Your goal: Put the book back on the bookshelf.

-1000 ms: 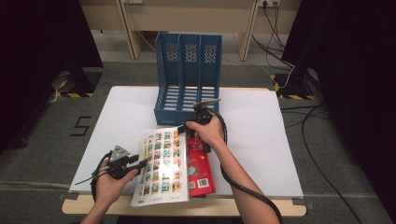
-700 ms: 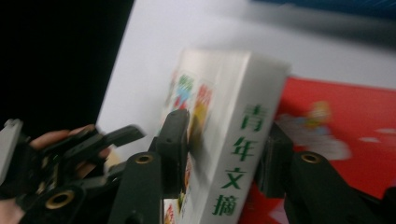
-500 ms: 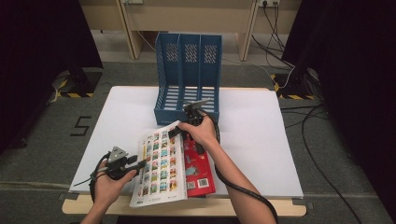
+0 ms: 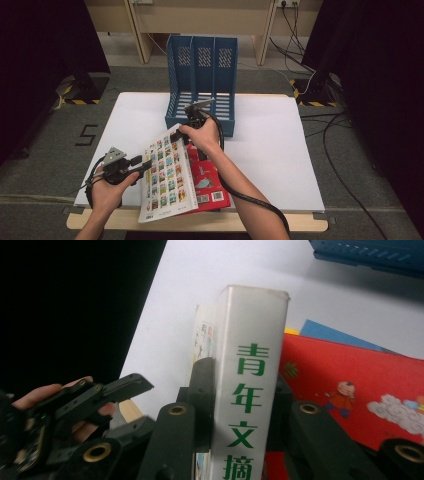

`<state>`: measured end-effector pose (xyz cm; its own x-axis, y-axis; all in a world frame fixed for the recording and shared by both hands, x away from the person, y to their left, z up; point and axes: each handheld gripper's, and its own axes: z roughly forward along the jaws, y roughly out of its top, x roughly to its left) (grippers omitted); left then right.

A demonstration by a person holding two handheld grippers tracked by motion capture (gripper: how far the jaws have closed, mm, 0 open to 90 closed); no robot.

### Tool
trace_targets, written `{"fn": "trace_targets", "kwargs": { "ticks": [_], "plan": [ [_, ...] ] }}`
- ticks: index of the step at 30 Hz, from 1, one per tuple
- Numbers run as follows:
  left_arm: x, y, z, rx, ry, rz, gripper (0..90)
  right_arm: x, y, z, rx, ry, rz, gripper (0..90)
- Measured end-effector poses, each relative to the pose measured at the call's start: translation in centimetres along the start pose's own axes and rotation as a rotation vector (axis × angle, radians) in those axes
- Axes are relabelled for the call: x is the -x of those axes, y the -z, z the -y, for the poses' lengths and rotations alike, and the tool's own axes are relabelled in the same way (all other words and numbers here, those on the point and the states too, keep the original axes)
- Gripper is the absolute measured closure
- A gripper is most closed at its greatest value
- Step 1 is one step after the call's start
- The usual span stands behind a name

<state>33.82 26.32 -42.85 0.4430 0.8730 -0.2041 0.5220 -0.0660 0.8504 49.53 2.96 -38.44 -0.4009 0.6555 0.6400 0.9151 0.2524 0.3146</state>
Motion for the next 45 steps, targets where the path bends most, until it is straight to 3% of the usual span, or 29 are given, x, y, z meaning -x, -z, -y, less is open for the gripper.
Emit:
{"fn": "trace_targets", "kwargs": {
  "ticks": [9,17,24,26,31,35,38,41,45],
  "plan": [
    [2.6,0.2,-2.8,0.047,-0.010,0.103,46.8,-2.2,0.2,-1.2,0.055,0.046,0.036,74.3],
    [4.7,0.1,-4.0,0.070,-0.036,0.138,34.7,-4.0,0.3,-2.2,0.120,0.101,0.091,74.3],
    [5.5,-0.6,-4.1,0.059,-0.069,0.091,30.7,-5.3,0.6,-2.6,0.187,0.132,0.132,74.3],
    [5.7,-0.9,-4.1,0.068,-0.107,0.062,29.2,-5.5,0.6,-2.7,0.207,0.139,0.141,74.2],
    [6.1,-1.3,-4.2,0.064,-0.104,0.077,29.0,-6.2,0.7,-2.8,0.269,0.164,0.156,74.2],
    [6.2,-1.9,-4.1,0.058,-0.108,0.065,28.9,-6.6,0.7,-2.8,0.289,0.169,0.163,74.2],
    [6.5,-2.1,-4.1,0.085,-0.139,0.032,27.4,-6.9,0.7,-2.7,0.297,0.169,0.169,74.2],
    [6.9,-2.4,-4.0,0.079,-0.155,0.008,27.5,-7.0,0.6,-2.8,0.304,0.170,0.175,74.2],
    [6.8,-2.8,-3.9,0.073,-0.156,0.000,26.2,-7.4,0.8,-2.6,0.317,0.179,0.177,74.2]
  ]
}}
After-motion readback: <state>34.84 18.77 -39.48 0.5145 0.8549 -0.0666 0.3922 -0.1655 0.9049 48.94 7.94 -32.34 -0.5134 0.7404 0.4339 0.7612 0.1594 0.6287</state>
